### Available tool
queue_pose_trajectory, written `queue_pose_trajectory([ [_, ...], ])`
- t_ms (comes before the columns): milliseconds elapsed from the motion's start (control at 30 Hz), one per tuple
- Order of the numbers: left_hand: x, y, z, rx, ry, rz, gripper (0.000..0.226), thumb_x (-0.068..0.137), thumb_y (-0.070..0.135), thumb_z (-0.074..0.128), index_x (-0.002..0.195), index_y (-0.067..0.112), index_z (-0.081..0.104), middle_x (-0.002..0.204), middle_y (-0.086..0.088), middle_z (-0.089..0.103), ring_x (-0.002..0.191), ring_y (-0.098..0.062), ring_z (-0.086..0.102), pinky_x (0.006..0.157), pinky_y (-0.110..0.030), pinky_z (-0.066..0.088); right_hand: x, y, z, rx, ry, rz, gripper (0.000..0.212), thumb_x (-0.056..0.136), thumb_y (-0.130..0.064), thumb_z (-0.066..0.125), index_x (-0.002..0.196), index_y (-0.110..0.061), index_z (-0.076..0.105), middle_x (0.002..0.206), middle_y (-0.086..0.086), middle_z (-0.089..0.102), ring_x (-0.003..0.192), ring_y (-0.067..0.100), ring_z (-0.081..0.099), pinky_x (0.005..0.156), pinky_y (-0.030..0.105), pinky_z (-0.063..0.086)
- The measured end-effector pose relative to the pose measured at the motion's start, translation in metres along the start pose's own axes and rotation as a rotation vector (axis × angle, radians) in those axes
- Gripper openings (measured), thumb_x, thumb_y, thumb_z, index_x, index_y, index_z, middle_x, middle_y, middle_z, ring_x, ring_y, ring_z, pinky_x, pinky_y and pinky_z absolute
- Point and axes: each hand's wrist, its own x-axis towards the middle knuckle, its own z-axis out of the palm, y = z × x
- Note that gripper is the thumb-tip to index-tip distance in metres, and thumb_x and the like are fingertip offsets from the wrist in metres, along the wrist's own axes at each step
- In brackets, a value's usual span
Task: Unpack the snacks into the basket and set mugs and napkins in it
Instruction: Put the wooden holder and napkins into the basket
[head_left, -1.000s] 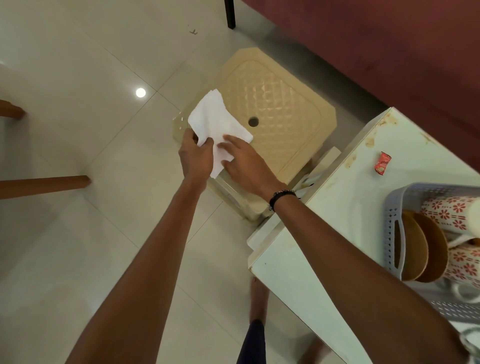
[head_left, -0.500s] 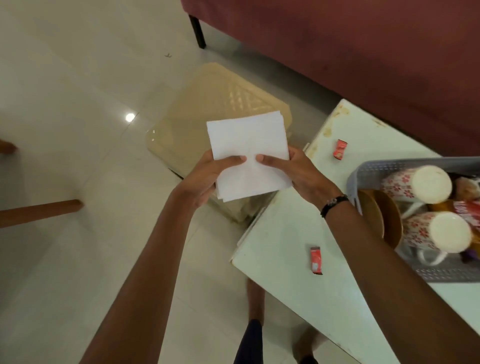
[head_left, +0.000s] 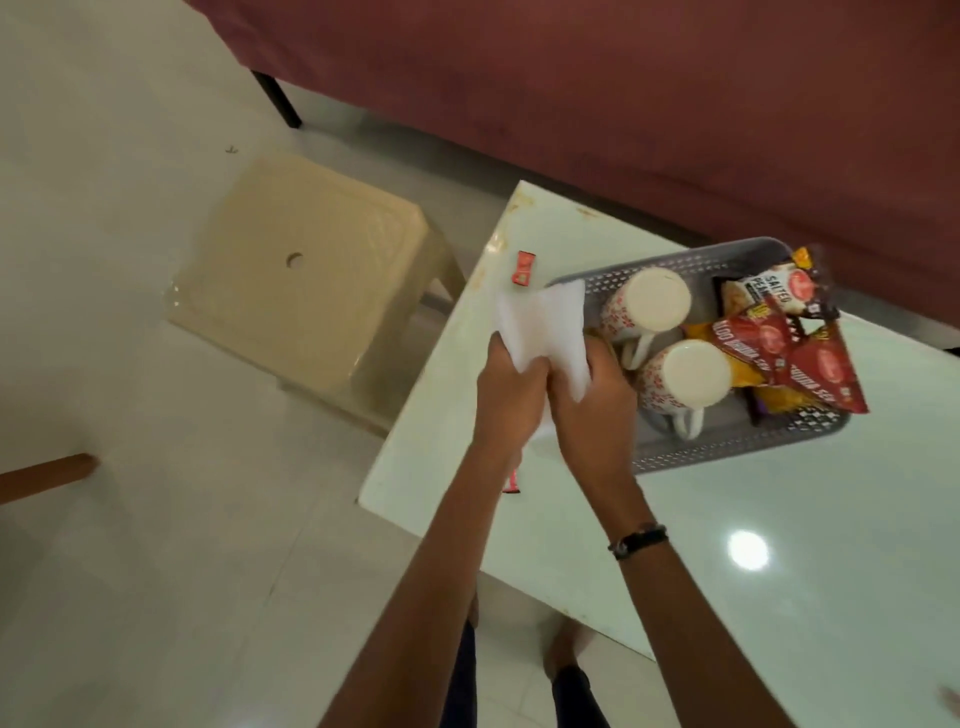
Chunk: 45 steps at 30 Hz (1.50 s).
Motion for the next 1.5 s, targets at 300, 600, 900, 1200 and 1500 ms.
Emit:
queue_pose_trajectory([
  [300,-0.062,-0.057,0.073,0.215,0.048,0.04,0.036,0.086,0.026,0.063,0.116,0.005,0.057,0.108,-0.007,0.064,0.101,-0.019,0.062,0.091,-0.028,0.048,-0.038,0.079,-0.059,-0.129,0.216,0.123,0.022,0.092,-0.021,0.059,0.112,-0.012,0.06,0.104,0.007,0.068,0.09,0.015,0.062,0.08,0.029,0.053],
  [600,-0.032,-0.045,0.09,0.419,0.339,0.256,0.025,0.091,0.029,0.053,0.094,0.007,0.065,0.1,-0.005,0.072,0.085,-0.017,0.069,0.068,-0.022,0.058,0.02,0.09,-0.054,-0.278,0.072,-0.047,0.021,0.09,-0.013,0.054,0.108,-0.001,0.057,0.106,0.015,0.059,0.09,0.012,0.047,0.074,0.021,0.048],
  [900,-0.011,-0.054,0.084,0.496,0.388,0.243,0.013,0.086,0.021,0.063,0.087,0.008,0.065,0.086,-0.003,0.07,0.068,-0.011,0.058,0.057,-0.004,0.034,0.046,0.097,-0.034,-0.39,0.001,-0.104,0.024,0.085,-0.015,0.062,0.107,-0.007,0.059,0.106,0.011,0.068,0.095,0.027,0.063,0.08,0.036,0.054],
  [1200,-0.004,-0.055,0.089,0.465,0.373,0.254,0.023,0.081,0.029,0.069,0.078,0.008,0.062,0.077,-0.004,0.066,0.065,-0.012,0.056,0.06,-0.002,0.036,0.036,0.102,-0.032,-0.34,0.089,-0.211,0.021,0.094,-0.019,0.051,0.109,-0.007,0.059,0.106,0.012,0.065,0.094,0.025,0.063,0.072,0.032,0.055],
  [1500,0.002,-0.052,0.088,0.446,0.363,0.23,0.018,0.084,0.023,0.066,0.085,0.005,0.068,0.082,-0.007,0.072,0.064,-0.008,0.057,0.06,-0.004,0.037,0.044,0.107,-0.026,-0.37,0.112,-0.318,0.005,0.085,-0.011,0.065,0.084,-0.007,0.067,0.082,0.01,0.071,0.069,0.021,0.066,0.061,0.028,0.054],
])
